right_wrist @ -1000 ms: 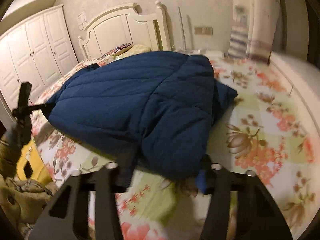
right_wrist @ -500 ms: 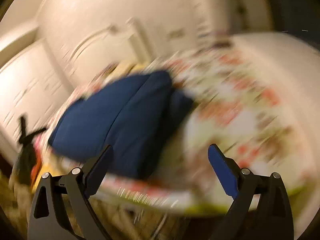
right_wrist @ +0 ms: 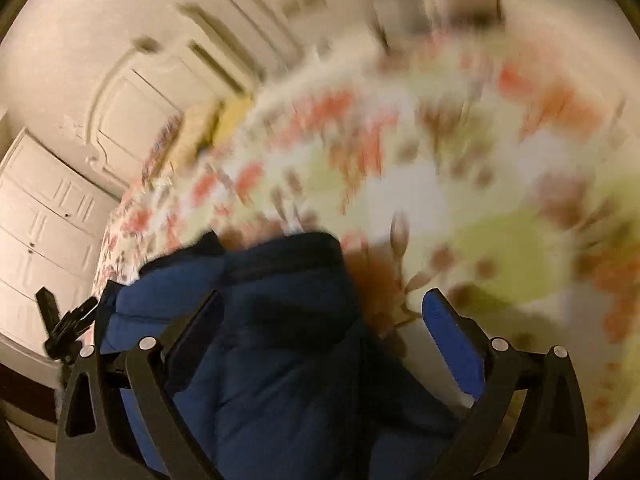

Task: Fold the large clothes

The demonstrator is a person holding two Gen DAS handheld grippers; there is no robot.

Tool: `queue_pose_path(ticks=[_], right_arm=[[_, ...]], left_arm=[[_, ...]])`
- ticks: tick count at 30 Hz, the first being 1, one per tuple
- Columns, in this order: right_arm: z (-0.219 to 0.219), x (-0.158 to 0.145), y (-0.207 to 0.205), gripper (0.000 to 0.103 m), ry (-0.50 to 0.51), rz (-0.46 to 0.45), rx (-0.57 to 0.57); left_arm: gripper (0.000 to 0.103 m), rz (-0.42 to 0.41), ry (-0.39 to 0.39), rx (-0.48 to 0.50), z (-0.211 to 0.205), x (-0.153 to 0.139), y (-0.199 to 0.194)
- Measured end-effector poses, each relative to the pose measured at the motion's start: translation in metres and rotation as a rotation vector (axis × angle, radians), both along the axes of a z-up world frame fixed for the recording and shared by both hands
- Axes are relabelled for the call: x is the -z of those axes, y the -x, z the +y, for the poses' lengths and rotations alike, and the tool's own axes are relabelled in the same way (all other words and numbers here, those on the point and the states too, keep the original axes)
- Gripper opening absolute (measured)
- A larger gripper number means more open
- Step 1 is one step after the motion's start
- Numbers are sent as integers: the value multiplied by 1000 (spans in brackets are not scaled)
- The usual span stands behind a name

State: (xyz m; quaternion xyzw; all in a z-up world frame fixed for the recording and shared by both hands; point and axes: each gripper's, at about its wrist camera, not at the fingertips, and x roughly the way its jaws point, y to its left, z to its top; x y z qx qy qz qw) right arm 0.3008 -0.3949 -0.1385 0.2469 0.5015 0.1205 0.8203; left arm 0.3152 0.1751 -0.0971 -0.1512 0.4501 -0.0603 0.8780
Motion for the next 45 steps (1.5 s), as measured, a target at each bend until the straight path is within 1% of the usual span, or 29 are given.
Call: queue_pose_path(ticks=[1, 3, 4, 5, 7, 9, 12, 15, 16, 18, 19, 20, 21, 22, 23, 24, 26, 27, 28, 29, 31, 32, 34, 35, 37, 40, 41, 43, 45], right_arm=[[1, 0, 1, 99, 1, -60, -4], [5, 5, 2, 89, -40, -87, -52], [6, 5, 8, 56, -43, -136, -69], [9, 3, 14, 47, -49, -190, -99], [17, -8, 28, 32, 12, -283, -124], [23, -26, 47, 28, 89, -340, -121], [22, -67, 72, 27, 115, -450, -104], [25, -77, 66, 27, 177, -454, -99], [26, -67, 55, 27, 214, -415, -95], [25, -35, 29, 30, 239, -292, -92], [22, -12, 18, 35, 228, -222, -79], [20, 3, 14, 37, 192, -195, -69], [17, 8, 13, 37, 154, -201, -58], [15, 5, 16, 44, 155, -203, -48], [14, 1, 20, 59, 174, -203, -38], [15, -10, 23, 66, 221, -209, -23], [17, -35, 34, 83, 275, -250, 4], [21, -53, 43, 85, 286, -304, 16], [26, -67, 50, 91, 290, -353, 21], [33, -81, 58, 97, 291, -406, 23], [65, -106, 68, 97, 289, -508, -10], [85, -114, 69, 98, 296, -534, -42], [123, -119, 62, 98, 326, -526, -99], [138, -118, 58, 98, 350, -510, -113], [177, -102, 41, 97, 470, -414, -129], [204, -60, 13, 90, 514, -272, -181], [208, -48, 8, 91, 537, -246, -196], [214, -15, -8, 95, 558, -149, -246], [216, -9, -11, 97, 569, -137, -249]], left_arm=[[94, 16, 33, -5, 3, 4, -6], [69, 42, 85, 43, 2, 14, -15], [35, 45, 80, 71, -2, 16, -18], [28, 37, 60, 102, -9, 18, -17], [19, -32, -4, 136, -24, 9, -8], [18, -97, -42, 152, -34, -7, 2], [18, -190, -65, 182, -50, -44, 16], [19, -181, -136, 160, -62, -46, 5], [19, -161, -169, 143, -64, -39, -1], [22, -52, -242, 111, -68, 3, -22], [27, 6, -240, 100, -65, 21, -28], [30, 25, -212, 83, -60, 27, -30], [33, 15, -191, 60, -54, 23, -28], [44, 2, -187, 41, -50, 20, -26], [61, -19, -222, -4, -45, 12, -21], [69, -42, -261, -47, -41, 3, -16], [74, -116, -317, -113, -39, -15, -2], [77, -179, -370, -171, -43, -29, 9], [87, -236, -396, -203, -50, -44, 19], [94, -269, -384, -190, -59, -55, 25], [100, -303, -319, -110, -81, -70, 32], [101, -305, -287, -49, -99, -75, 34], [101, -291, -280, 36, -130, -77, 32], [101, -271, -316, 77, -150, -71, 28], [101, -219, -410, 112, -174, -53, 15], [101, -139, -480, 129, -186, -21, -1], [101, -89, -498, 144, -189, -4, -9], [101, -15, -461, 148, -189, 20, -21], [101, -15, -431, 141, -181, 27, -22]])
